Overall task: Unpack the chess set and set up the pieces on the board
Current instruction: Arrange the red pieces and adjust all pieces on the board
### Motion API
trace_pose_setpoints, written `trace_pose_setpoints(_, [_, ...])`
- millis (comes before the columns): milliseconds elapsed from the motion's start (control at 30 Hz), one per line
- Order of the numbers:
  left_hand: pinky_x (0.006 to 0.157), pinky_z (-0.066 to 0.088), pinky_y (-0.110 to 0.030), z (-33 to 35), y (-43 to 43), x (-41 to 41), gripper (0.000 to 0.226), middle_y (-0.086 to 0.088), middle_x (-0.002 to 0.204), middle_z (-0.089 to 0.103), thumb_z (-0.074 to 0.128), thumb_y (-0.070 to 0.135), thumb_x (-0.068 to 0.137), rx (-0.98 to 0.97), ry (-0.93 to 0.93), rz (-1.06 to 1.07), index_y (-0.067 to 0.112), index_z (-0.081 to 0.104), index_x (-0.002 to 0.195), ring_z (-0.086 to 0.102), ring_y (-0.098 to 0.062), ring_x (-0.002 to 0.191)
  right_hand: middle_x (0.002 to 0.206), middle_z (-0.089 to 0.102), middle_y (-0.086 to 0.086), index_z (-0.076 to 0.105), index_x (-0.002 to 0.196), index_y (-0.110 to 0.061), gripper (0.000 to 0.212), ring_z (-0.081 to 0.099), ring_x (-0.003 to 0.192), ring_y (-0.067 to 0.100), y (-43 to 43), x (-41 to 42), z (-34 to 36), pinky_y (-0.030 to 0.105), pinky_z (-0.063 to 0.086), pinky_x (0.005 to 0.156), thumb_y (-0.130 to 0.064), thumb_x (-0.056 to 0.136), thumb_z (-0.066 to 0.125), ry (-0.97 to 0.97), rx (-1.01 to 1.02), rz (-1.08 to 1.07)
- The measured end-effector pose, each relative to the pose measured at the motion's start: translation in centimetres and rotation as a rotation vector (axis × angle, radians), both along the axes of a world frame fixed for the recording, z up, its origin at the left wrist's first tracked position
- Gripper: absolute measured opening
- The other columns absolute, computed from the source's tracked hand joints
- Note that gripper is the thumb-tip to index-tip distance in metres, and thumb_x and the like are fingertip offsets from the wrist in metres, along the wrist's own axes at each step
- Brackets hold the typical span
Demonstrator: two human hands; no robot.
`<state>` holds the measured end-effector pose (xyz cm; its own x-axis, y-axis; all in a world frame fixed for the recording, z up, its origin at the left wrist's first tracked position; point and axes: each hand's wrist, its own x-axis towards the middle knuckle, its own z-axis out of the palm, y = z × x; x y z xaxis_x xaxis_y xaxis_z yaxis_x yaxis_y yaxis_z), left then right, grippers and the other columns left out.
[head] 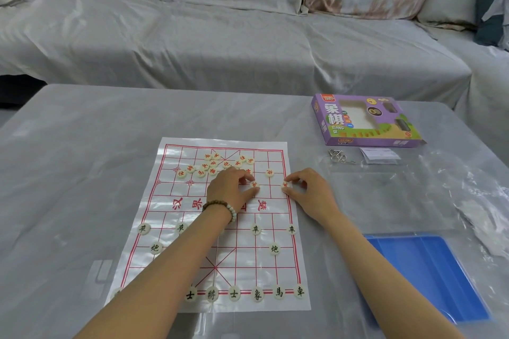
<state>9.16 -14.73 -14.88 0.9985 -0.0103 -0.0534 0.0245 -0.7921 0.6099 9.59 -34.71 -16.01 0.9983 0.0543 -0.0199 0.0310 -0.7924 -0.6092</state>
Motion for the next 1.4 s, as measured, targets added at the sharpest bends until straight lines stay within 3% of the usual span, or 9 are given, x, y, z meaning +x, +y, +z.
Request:
trace_pose_setpoints(233, [0.082, 0.048, -0.025, 0.1, 0.0, -0.3, 0.032, 0.002, 0.105, 0.063, 0.067, 0.04, 0.08, -0.027, -0.012, 0.01, 0.022, 0.066, 0.107, 0.054, -0.013, 0.096, 0.103, 0.054, -0.008, 0.064, 0.107, -0.026, 0.025, 0.047, 0.084, 0.004, -0.3, 0.2, 0.5, 0.004, 0.034, 0.067, -0.034, 0.084, 0.066, 0.026, -0.005, 0.044])
trace_pose_setpoints(400, [0.087, 0.049, -0.027, 1.0, 1.0, -0.8, 0.037, 0.002, 0.109, 0.061, 0.066, 0.039, 0.081, -0.074, -0.018, 0.027, 0.021, 0.063, 0.113, 0.052, -0.012, 0.097, 0.107, 0.046, -0.011, 0.055, 0.118, -0.031, 0.04, 0.049, 0.086, 0.005, 0.1, 0.0, 1.0, 0.007, 0.036, 0.067, -0.046, 0.082, 0.065, 0.039, -0.007, 0.002])
trace_pose_setpoints(534, [0.076, 0.045, -0.021, 2.2, 4.7, -1.5, 0.034, 0.005, 0.104, 0.059, 0.064, 0.041, 0.081, -0.072, -0.12, 0.064, 0.024, 0.062, 0.111, 0.049, -0.008, 0.089, 0.11, 0.044, -0.013, 0.056, 0.116, -0.031, 0.038, 0.049, 0.092, 0.005, 2.2, 0.3, 2.1, 0.004, 0.034, 0.066, -0.044, 0.082, 0.065, -0.014, 0.0, 0.064])
trace_pose_setpoints(667, [0.092, 0.044, -0.033, 1.8, 10.4, -1.7, 0.046, 0.001, 0.123, 0.055, 0.059, 0.046, 0.084, 0.005, -0.156, 0.117, 0.022, 0.055, 0.122, 0.048, -0.016, 0.11, 0.114, 0.05, -0.008, 0.059, 0.114, -0.026, 0.033, 0.048, 0.093, 0.004, 5.9, 1.2, 2.6, 0.014, 0.042, 0.076, -0.038, 0.084, 0.066, -0.046, 0.019, 0.151])
trace_pose_setpoints(800, [0.109, 0.03, -0.039, -0.1, 15.1, -1.4, 0.062, -0.003, 0.145, 0.037, 0.047, 0.051, 0.088, 0.203, -0.057, 0.085, 0.018, 0.037, 0.139, 0.032, -0.023, 0.133, 0.118, 0.055, -0.002, 0.061, 0.115, -0.024, 0.033, 0.05, 0.096, 0.009, 9.0, 2.6, 2.6, 0.027, 0.045, 0.09, -0.034, 0.084, 0.067, -0.004, -0.032, 0.141])
trace_pose_setpoints(934, [0.116, 0.012, -0.039, -0.8, 17.0, -0.3, 0.064, -0.002, 0.154, 0.018, 0.033, 0.052, 0.092, 0.311, 0.014, -0.028, 0.02, 0.022, 0.147, 0.014, -0.022, 0.142, 0.119, 0.057, 0.0, 0.063, 0.114, -0.024, 0.031, 0.054, 0.108, 0.018, 10.7, 3.5, 2.6, 0.038, 0.042, 0.098, -0.033, 0.085, 0.066, -0.008, -0.129, 0.137])
trace_pose_setpoints(1134, [0.116, 0.003, -0.038, -2.0, 17.8, 0.5, 0.088, 0.004, 0.156, 0.01, -0.003, 0.074, 0.075, 0.42, 0.004, -0.063, 0.027, 0.015, 0.147, 0.007, -0.018, 0.144, 0.115, 0.061, -0.002, 0.066, 0.109, -0.024, 0.025, 0.056, 0.105, 0.016, 11.5, 4.3, 2.6, 0.034, 0.038, 0.1, -0.035, 0.087, 0.063, -0.018, -0.239, 0.129])
trace_pose_setpoints(1234, [0.116, 0.003, -0.036, -2.4, 17.9, 0.6, 0.08, 0.005, 0.155, 0.013, -0.001, 0.066, 0.078, 0.408, -0.025, -0.041, 0.029, 0.017, 0.147, 0.008, -0.017, 0.144, 0.112, 0.062, -0.005, 0.068, 0.104, -0.026, 0.019, 0.053, 0.106, 0.014, 11.4, 4.1, 2.5, 0.03, 0.03, 0.097, -0.034, 0.088, 0.062, -0.062, -0.303, 0.129])
trace_pose_setpoints(1401, [0.116, 0.003, -0.036, -2.5, 17.9, 0.6, 0.08, 0.005, 0.155, 0.015, -0.001, 0.068, 0.078, 0.398, -0.032, -0.026, 0.029, 0.02, 0.146, 0.009, -0.016, 0.143, 0.113, 0.061, -0.006, 0.063, 0.11, -0.03, 0.025, 0.051, 0.108, 0.015, 11.2, 3.8, 1.9, 0.032, 0.029, 0.099, -0.037, 0.086, 0.063, -0.084, -0.326, 0.09])
